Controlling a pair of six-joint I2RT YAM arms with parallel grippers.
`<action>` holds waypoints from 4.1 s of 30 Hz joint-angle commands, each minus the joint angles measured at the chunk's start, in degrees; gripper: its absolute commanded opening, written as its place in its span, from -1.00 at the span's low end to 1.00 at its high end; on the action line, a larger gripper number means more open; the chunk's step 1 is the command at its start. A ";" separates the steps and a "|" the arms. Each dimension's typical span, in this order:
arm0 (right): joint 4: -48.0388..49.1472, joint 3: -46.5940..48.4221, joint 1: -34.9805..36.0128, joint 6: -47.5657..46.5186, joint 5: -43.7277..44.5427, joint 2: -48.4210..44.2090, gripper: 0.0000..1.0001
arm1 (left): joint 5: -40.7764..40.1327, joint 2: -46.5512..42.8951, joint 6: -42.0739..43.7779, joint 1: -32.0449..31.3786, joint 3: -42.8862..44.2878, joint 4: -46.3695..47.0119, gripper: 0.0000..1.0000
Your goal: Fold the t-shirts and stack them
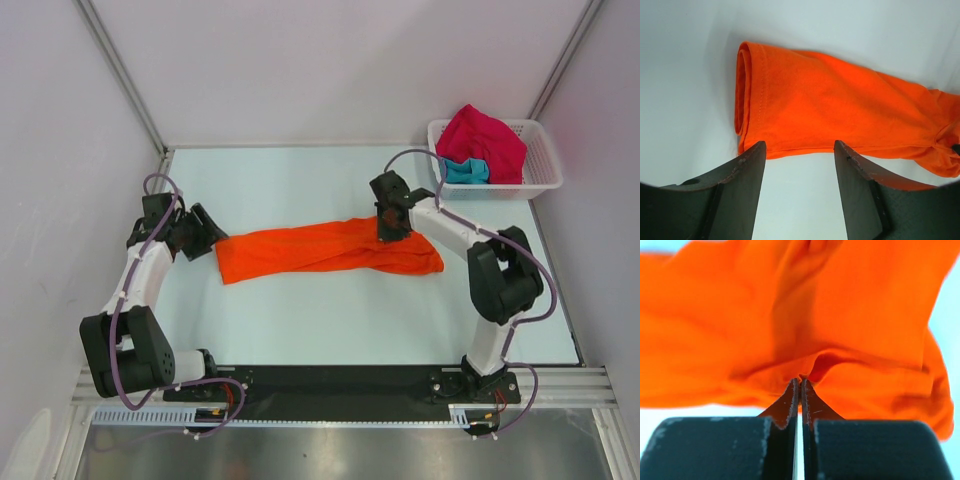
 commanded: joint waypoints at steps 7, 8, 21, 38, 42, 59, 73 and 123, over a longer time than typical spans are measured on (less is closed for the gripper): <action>-1.74 -8.90 5.67 6.71 4.82 -12.36 -0.90 | 1.93 -0.76 0.49 0.00 -1.21 1.86 0.24; -1.56 -9.60 5.85 6.89 4.90 -12.37 -0.87 | 1.93 -0.76 0.49 0.00 -1.38 2.04 0.25; -4.64 2.15 5.68 2.68 9.21 -6.05 0.19 | 2.19 -1.28 0.41 0.09 -0.68 1.60 0.24; -2.97 1.48 2.60 1.70 10.44 -1.81 0.16 | 2.45 -1.72 1.37 1.85 -0.59 0.89 0.24; -2.35 -6.68 3.39 3.29 10.70 -7.26 0.15 | 2.89 -1.37 1.29 1.94 -1.03 1.33 0.24; -4.90 -9.54 4.98 6.10 12.73 -13.96 0.16 | 2.72 -0.58 0.32 1.85 -0.60 2.21 0.24; -5.34 -6.88 2.60 5.13 7.45 -17.72 0.23 | -3.42 18.92 -6.88 2.99 11.27 -0.42 0.29; -1.13 3.48 -5.13 2.06 1.21 -1.12 0.35 | -2.04 -31.60 -18.05 1.94 -20.63 -14.31 -1.00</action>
